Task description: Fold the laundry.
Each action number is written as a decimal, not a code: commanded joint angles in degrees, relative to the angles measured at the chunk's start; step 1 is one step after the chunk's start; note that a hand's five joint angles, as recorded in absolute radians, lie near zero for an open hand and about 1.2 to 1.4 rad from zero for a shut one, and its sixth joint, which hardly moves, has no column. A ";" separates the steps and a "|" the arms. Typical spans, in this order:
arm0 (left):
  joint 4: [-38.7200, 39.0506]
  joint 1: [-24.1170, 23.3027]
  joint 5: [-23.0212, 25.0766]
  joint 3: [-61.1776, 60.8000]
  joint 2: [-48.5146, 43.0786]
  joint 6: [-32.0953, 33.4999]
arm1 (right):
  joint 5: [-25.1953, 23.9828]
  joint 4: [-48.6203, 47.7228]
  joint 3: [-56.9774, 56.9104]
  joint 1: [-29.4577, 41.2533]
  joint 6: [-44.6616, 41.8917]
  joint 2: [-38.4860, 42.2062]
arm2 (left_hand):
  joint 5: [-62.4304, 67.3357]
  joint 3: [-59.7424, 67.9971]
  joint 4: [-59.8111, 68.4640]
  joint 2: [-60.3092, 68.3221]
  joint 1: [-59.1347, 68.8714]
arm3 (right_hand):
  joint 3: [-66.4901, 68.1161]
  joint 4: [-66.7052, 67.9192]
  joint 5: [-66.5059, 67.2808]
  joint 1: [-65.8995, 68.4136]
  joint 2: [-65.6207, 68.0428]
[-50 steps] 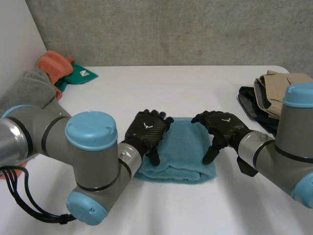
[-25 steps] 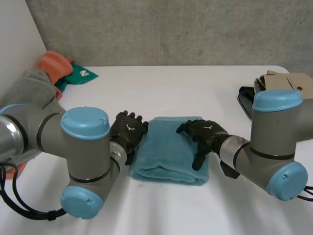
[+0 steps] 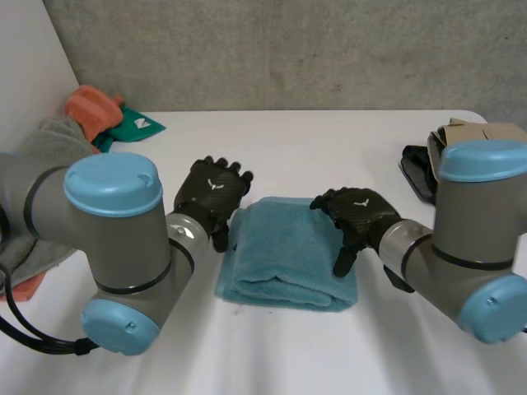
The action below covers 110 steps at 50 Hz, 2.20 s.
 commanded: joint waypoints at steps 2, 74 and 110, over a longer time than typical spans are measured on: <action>-0.08 -1.31 8.09 0.32 0.27 -10.00 | 0.24 -0.34 7.07 -1.43 4.86 -9.21 | -0.13 0.49 0.83 0.93 0.92 | -1.42 -2.97 -3.20 0.19 -2.27; -1.05 4.93 -2.81 -13.13 9.23 -15.10 | 4.11 -14.40 16.21 8.32 4.69 -3.87 | -1.98 -1.36 -1.02 -0.92 -0.93 | -1.42 -2.97 -3.20 0.19 -2.27; 0.98 5.20 -2.81 -15.24 8.70 -15.19 | 6.48 -23.36 14.27 9.47 -3.22 4.23 | -1.98 -1.36 -1.02 -0.92 -0.93 | 21.85 20.31 20.07 23.46 21.01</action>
